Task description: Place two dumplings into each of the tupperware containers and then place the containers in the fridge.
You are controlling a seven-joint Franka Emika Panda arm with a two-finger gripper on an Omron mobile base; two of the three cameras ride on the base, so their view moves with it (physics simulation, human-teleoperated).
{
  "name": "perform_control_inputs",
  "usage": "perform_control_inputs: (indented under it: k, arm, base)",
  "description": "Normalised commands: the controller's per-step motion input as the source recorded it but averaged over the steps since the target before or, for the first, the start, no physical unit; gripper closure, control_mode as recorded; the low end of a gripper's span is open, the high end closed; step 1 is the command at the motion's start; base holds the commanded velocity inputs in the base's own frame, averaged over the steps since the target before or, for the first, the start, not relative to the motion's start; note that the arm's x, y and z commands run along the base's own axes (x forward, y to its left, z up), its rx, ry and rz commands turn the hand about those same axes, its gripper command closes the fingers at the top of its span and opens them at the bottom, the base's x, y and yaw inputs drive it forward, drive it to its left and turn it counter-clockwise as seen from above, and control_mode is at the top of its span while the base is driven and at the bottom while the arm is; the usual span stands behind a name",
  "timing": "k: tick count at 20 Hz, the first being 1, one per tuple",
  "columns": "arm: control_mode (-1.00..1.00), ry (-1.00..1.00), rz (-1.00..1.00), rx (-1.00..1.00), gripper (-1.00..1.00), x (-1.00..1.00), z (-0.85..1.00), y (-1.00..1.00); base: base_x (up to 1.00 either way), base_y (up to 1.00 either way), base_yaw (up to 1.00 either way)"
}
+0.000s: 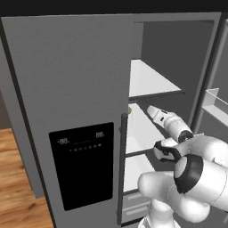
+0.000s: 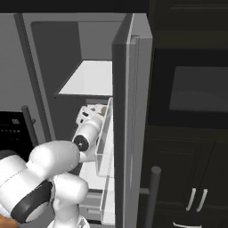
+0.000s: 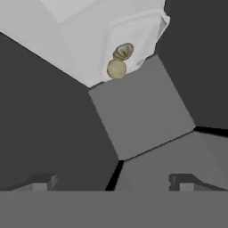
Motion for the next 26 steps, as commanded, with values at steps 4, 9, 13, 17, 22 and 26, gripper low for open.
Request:
perform_control_inputs:
  k: [4,9,13,17,22,26]
  arm:
    - [-1.0,0.27,-0.28,-0.58,-1.0,-0.32,0.74,0.44]
    - [-1.0,0.35,-0.09,-0.61,-1.0,-0.66,0.78,0.01]
    - [-1.0,0.44,-0.07,-0.59,-1.0,-0.99,0.04,-0.23]
    - [-1.0,0.42,-0.03,-0.4,-1.0,-1.0,-0.01,-0.44]
    - [-1.0,0.09,-0.04,-0.02,-1.0,-0.92,-0.2,-0.19]
    - [-1.0,0.0,-0.03,0.28,-1.0,-0.7,-0.23,0.0]
  base:
    - [0.0,0.0,0.0]
    - [0.0,0.0,0.0]
    - [0.0,0.0,0.0]
    - [0.0,0.0,0.0]
    - [0.0,0.0,0.0]
    - [0.0,0.0,0.0]
